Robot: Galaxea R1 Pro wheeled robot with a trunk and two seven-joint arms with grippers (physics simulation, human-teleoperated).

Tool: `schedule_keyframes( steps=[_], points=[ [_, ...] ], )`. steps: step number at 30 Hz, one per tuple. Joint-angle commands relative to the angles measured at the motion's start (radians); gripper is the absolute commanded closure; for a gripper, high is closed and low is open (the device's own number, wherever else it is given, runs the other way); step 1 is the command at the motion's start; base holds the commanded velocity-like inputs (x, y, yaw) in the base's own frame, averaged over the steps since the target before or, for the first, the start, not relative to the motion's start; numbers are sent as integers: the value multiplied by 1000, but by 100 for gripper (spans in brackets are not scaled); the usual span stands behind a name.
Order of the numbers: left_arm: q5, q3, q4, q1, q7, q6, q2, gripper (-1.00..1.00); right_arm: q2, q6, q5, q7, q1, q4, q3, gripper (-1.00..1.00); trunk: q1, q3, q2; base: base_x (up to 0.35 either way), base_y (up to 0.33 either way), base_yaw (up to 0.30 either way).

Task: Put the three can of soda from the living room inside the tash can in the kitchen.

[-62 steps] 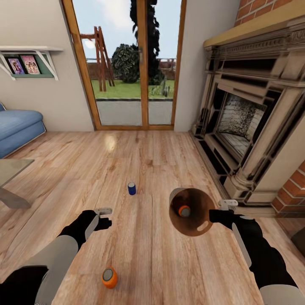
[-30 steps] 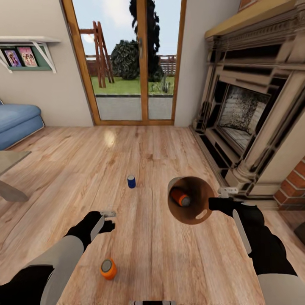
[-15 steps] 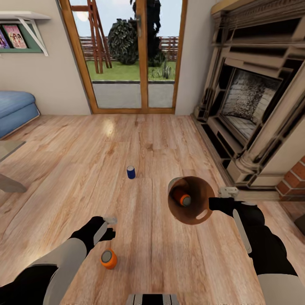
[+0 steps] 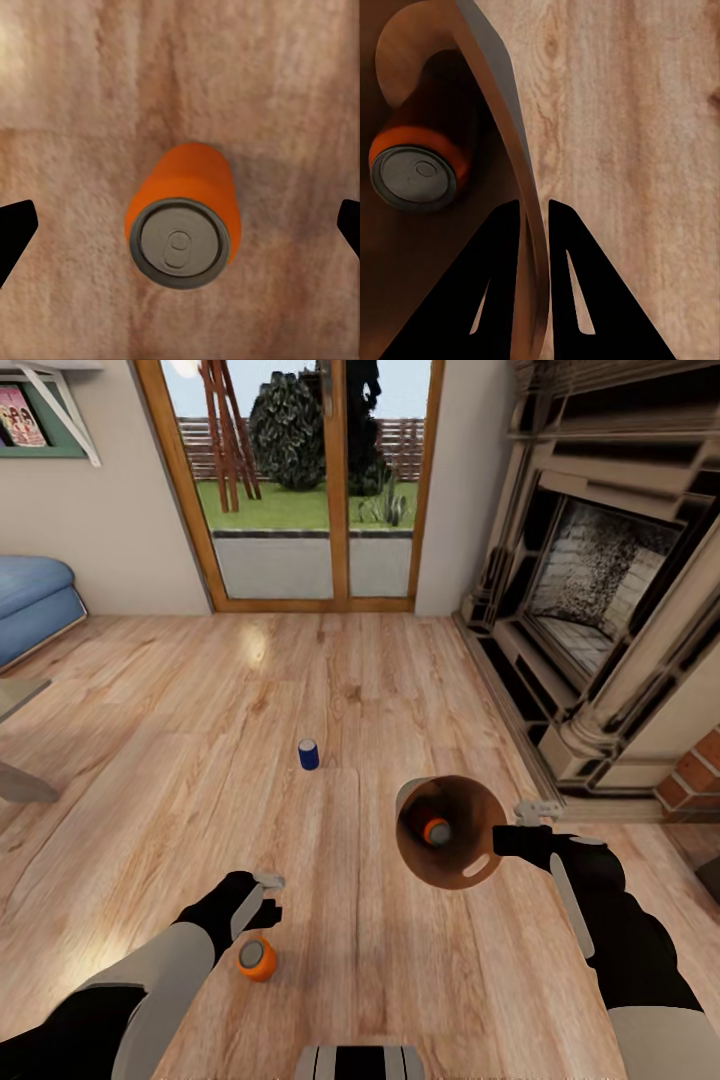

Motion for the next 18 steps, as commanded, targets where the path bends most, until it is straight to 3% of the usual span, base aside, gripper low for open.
schedule_keyframes(
  steps=[1,11,18],
  points=[
    [0,0,0,0,0,0,-1,-100,0,1,-19,4,-1,-1,1,100,0,-1,0,0,0,0],
    [0,0,0,0,0,0,-6,-100,0,1,-19,5,-1,-2,1,100,0,-7,0,0,0,0],
    [-1,0,0,0,-1,0,-7,-100,0,0,-19,5,-1,-2,3,100,3,-35,-2,0,0,0]
  ],
)
